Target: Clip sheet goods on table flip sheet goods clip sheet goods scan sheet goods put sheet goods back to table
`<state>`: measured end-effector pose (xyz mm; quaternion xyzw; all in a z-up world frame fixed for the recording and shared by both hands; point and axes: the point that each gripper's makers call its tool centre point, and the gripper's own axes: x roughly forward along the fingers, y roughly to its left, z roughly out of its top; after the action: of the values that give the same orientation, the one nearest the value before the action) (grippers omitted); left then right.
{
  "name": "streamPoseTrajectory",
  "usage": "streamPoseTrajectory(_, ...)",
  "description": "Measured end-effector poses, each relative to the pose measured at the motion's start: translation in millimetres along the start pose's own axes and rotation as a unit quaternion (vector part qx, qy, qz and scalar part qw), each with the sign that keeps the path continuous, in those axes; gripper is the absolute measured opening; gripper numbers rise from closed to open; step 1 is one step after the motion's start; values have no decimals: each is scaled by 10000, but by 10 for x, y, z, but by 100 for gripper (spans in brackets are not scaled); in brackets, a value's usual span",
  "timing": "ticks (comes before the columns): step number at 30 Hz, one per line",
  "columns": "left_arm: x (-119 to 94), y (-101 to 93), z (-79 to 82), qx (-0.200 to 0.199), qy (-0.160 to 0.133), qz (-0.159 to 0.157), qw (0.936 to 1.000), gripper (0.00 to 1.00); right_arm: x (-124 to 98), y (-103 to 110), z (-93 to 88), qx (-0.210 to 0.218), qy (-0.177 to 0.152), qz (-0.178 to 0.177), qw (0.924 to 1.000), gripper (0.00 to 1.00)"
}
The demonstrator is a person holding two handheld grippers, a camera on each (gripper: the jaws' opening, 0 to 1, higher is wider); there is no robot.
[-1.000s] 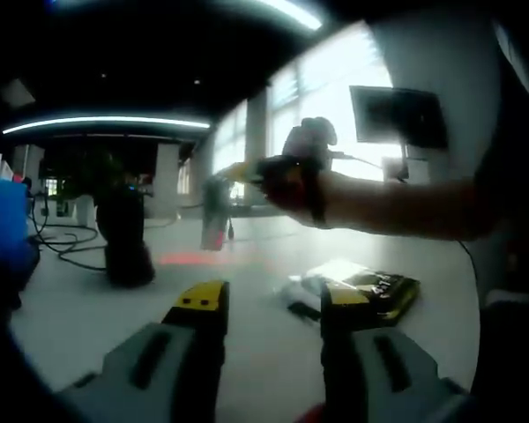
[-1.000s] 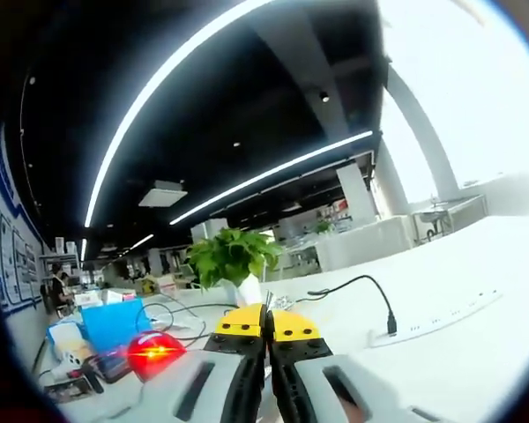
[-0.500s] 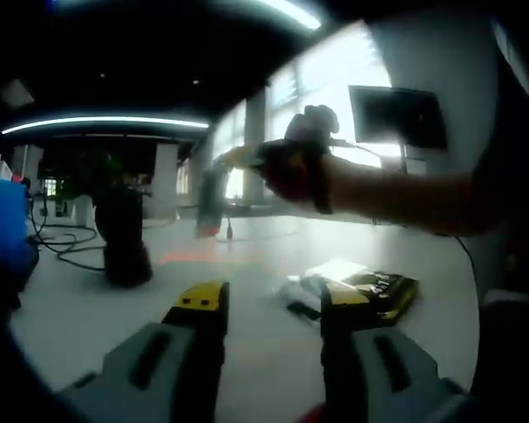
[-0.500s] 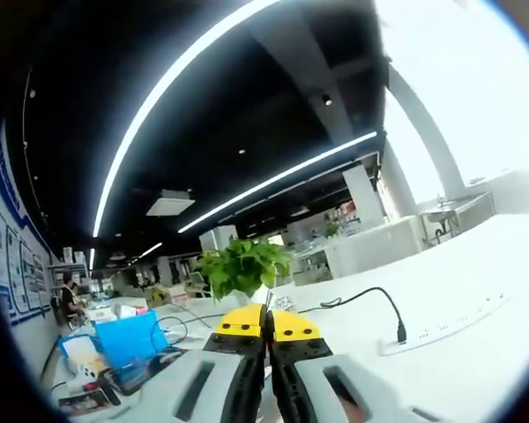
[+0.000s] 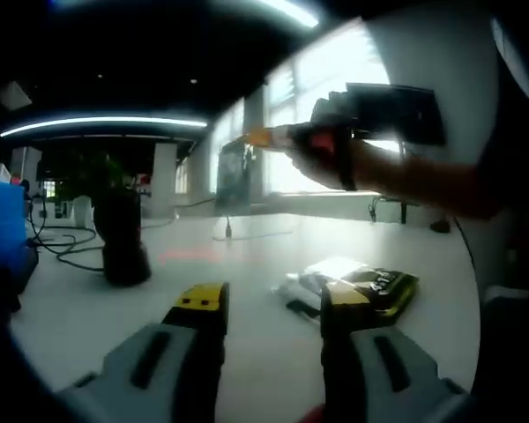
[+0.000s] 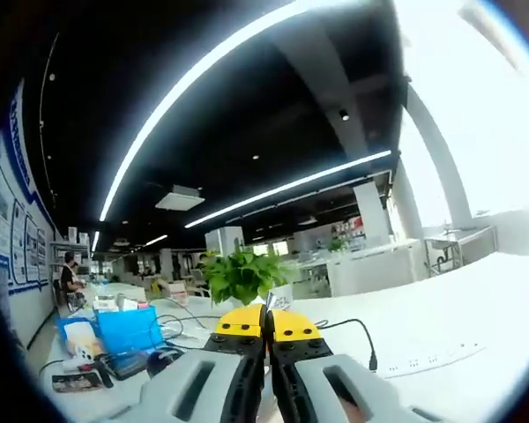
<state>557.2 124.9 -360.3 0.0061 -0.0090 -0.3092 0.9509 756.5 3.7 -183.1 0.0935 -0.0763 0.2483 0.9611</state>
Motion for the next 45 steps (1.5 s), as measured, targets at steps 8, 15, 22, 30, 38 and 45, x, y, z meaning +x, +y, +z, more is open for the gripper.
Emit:
streamPoseTrajectory(8,-2,-10,-18,53,52,11,10000,34,-126,-230,107,-311,123,-16,9994,0)
streamPoseTrajectory(15,-1,-19,-31,92,95,13,9999,34,-215,-213,116,-635,234,130,9976,0)
streamPoseTrajectory(22,-5,-12,-36,100,117,49,9999,34,-254,-164,135,-737,279,447,9959,0)
streamPoseTrajectory(30,-10,-23,-40,129,136,52,9998,34,-302,-187,83,-926,430,603,9929,0)
streamPoseTrajectory(38,-14,-28,-39,143,139,59,9998,34,-346,-256,-15,-1245,547,863,9869,0)
streamPoseTrajectory(45,-20,-42,-31,147,121,40,9998,34,-396,-374,-71,-1238,533,991,9859,0)
